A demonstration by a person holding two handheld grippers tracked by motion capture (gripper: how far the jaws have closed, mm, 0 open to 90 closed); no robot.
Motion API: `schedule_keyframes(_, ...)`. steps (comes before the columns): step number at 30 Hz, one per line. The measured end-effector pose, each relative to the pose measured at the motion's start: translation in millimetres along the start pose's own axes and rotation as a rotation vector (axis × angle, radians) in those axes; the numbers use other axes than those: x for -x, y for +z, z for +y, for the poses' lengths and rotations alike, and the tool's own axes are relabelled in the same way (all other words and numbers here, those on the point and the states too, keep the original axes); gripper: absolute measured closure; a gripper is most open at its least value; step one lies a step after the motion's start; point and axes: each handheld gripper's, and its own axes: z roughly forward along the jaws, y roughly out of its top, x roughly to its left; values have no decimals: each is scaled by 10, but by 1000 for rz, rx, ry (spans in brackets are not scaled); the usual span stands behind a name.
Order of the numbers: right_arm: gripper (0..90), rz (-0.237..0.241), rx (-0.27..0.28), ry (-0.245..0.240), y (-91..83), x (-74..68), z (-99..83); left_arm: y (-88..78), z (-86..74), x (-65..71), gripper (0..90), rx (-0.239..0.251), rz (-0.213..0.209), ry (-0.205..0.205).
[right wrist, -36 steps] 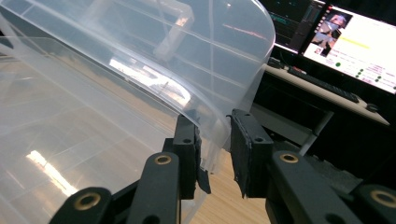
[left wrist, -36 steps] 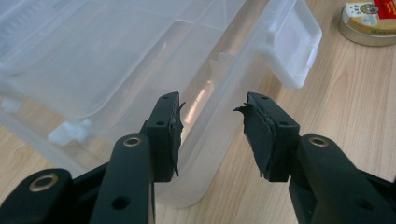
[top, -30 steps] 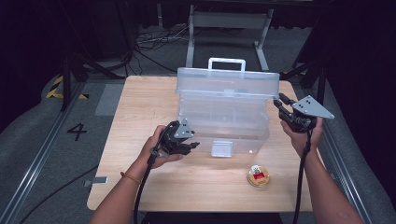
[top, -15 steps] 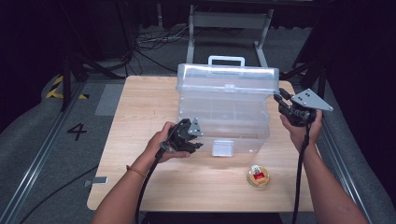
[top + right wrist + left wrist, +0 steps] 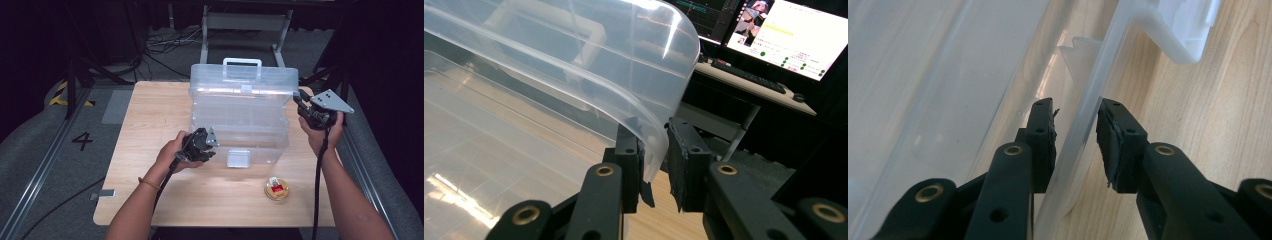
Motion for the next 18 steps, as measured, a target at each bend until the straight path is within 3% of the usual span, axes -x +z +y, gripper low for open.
schedule_keyframes(4,772,-6,-1,-4,27,9,27,-18,-24,-27,718,14,-19,-7)
schedule_keyframes(8,788,-36,-3,-2,59,-8,48,-31,-35,-40,734,19,-27,13)
schedule_keyframes(18,832,-142,-5,-11,199,-62,120,-56,-90,-104,765,59,-69,25)
